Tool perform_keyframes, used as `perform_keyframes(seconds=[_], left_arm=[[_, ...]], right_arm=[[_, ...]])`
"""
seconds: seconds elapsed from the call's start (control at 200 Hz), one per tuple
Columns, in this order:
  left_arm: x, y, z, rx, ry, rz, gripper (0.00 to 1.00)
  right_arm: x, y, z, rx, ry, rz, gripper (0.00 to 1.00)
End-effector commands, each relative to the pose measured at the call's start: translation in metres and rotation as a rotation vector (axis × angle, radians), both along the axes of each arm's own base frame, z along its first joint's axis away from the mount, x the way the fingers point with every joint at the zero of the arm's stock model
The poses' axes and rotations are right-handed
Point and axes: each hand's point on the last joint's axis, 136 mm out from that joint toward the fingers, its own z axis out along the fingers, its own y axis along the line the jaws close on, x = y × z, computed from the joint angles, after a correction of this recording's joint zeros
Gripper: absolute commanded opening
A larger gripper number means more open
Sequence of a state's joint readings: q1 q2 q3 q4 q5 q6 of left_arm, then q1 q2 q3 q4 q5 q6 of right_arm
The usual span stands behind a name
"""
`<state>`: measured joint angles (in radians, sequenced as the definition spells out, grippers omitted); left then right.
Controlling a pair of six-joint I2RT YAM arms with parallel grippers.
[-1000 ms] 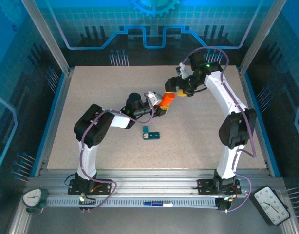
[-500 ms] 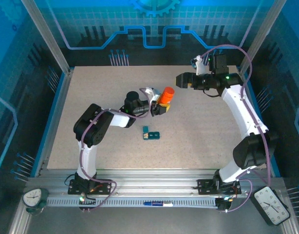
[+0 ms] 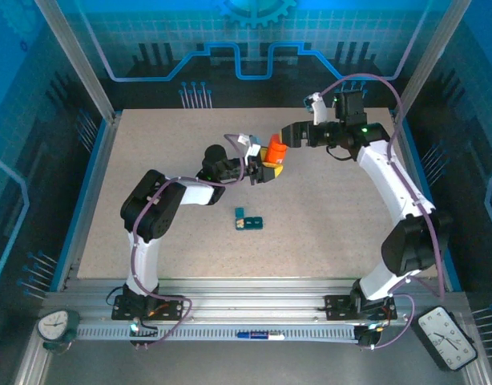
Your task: Sort the pills into containers
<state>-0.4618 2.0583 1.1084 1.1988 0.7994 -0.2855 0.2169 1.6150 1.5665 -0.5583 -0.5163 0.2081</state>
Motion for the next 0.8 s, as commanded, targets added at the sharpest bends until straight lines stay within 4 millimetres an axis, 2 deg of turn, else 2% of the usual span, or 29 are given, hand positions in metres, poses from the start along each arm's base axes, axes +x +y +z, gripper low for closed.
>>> perform_keyframes(seconds=[0.0,0.195,0.475,0.57,0.79], left_arm=[[-0.007,0.001,0.036,-0.052,-0.066,-0.045,0.0],[-0.01,0.0,0.036,-0.054,-0.049,-0.07,0.0],[-0.01,-0.001,0.038,-0.058,-0.039,-0.088,0.0],[-0.01,-0.001,0.037,-0.058,-0.036,-0.09,0.0],[-0.01,-0.002,0.037,-0.057,-0.033,-0.097,0.0]], right_arm=[[0.004,0.014,0.009,-0.002,-0.041,0.043,0.87],[0.004,0.024,0.008,-0.014,-0.041,0.066,0.87],[0.0,0.033,0.002,-0.037,-0.029,0.091,0.79],[-0.001,0.032,0.0,-0.045,-0.023,0.087,0.73],[-0.001,0.031,-0.009,-0.054,0.0,0.077,0.48]])
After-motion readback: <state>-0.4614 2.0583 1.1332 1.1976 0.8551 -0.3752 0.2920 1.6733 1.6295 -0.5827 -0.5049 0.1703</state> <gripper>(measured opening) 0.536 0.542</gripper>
